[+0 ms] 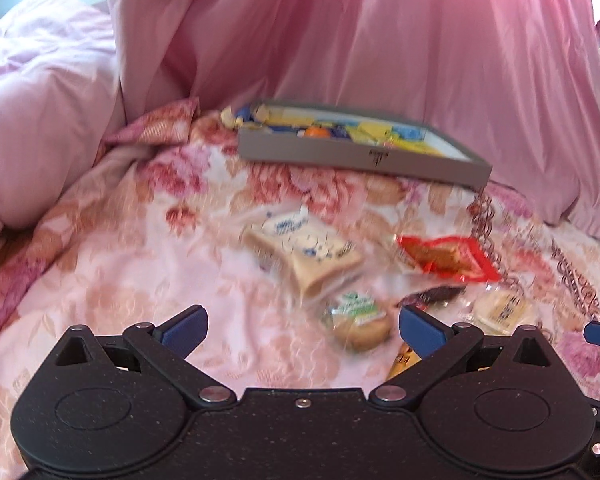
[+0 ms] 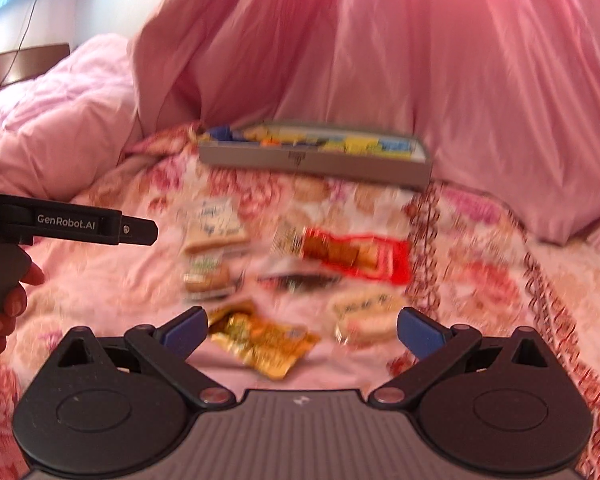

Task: Organize snacks
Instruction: 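Withdraw both tools from the tray back over the remaining snacks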

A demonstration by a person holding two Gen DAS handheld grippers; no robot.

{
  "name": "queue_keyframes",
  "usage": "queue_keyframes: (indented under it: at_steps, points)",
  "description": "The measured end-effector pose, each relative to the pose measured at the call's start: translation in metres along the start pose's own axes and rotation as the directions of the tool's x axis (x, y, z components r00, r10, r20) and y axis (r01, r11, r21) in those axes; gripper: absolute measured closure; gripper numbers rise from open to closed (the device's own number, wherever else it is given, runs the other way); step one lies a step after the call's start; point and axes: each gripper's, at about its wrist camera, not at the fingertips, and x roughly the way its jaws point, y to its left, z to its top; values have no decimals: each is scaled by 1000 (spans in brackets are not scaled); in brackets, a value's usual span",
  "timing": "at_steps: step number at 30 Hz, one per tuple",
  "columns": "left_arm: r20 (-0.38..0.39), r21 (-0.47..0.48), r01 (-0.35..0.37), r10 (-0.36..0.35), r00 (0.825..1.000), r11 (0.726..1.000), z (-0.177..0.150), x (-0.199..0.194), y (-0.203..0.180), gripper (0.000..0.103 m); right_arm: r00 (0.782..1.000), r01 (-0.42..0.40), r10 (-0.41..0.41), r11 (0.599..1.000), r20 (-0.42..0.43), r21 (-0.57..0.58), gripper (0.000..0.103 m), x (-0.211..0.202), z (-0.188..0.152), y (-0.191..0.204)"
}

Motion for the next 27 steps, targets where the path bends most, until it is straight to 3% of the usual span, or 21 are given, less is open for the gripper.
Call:
queue_keyframes:
  at_steps: [16, 27]
  points:
    - [-53, 31, 16, -15, 998, 999, -11, 19, 1, 2, 994, -38, 37, 999, -100, -1, 0, 23, -10, 2]
    - [-62, 30, 39, -37, 997, 999, -12, 33, 8, 2, 985, -118, 108, 991, -134, -66, 0, 45, -7, 2]
